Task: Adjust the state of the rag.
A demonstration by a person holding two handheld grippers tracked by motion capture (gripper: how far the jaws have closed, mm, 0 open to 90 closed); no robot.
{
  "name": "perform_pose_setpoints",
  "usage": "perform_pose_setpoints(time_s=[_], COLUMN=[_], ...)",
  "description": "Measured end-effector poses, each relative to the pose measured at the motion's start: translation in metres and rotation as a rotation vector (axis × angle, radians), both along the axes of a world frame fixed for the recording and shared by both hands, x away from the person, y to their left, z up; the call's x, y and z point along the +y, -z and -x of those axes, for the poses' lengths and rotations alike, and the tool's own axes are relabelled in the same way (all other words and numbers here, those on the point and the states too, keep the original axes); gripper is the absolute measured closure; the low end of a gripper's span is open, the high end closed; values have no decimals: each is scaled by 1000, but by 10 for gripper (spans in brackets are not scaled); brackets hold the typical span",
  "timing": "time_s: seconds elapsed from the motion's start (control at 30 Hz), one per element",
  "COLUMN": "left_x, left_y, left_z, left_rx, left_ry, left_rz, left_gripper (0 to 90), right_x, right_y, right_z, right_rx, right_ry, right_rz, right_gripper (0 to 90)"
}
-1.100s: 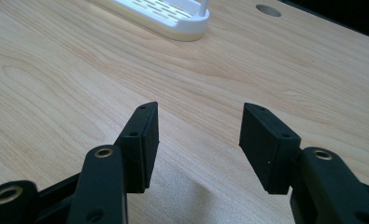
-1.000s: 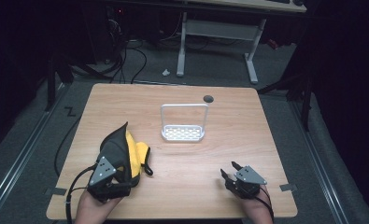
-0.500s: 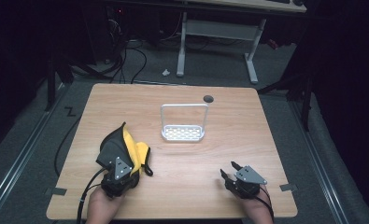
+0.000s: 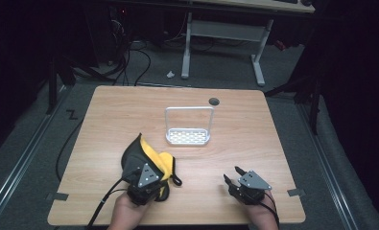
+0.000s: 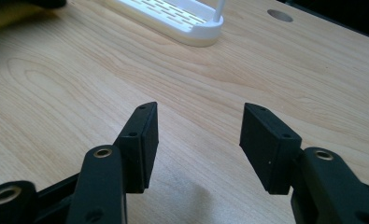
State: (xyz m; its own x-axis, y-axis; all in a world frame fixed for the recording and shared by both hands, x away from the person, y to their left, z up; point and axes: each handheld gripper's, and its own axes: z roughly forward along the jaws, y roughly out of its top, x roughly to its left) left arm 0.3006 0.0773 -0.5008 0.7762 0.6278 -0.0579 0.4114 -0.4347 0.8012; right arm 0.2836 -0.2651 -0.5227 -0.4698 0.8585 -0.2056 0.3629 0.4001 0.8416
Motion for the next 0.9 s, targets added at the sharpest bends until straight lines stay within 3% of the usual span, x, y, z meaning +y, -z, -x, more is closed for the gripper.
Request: perform_pose_setpoints(time_s=[0.1,0.2,0.33,0.43,0.53,0.63,0.7,0.83,0.9], left_x=[-7,-2,28,45,54,62,61,61,61], left_y=[-2,-4,-9,-5,-3,-2,-1,-2,-3], left_z=[7,11,15,18,15,13,12,14,14], left_rx=[-1,-5,16,4,-8,4,4,-9,-12], left_ry=[38,36,20,-16,-45,-62,-62,-59,-60], left_rz=[20,50,110,157,136,170,156,154,156], left_gripper=[822,808,789,786,814,821,821,821,821], right_x=[3,7,27,46,69,92,108,135,140], right_y=[-1,-2,-6,-9,-12,-13,-11,-4,-1], right_z=[2,3,6,9,11,14,14,9,6], right_rx=[7,10,19,24,31,52,77,106,120], right_ry=[-6,-17,-57,-101,-146,-194,-229,-258,-257], right_rz=[-14,-22,-40,-59,-71,-83,-81,-22,-14], right_gripper=[469,467,449,440,437,440,446,469,480])
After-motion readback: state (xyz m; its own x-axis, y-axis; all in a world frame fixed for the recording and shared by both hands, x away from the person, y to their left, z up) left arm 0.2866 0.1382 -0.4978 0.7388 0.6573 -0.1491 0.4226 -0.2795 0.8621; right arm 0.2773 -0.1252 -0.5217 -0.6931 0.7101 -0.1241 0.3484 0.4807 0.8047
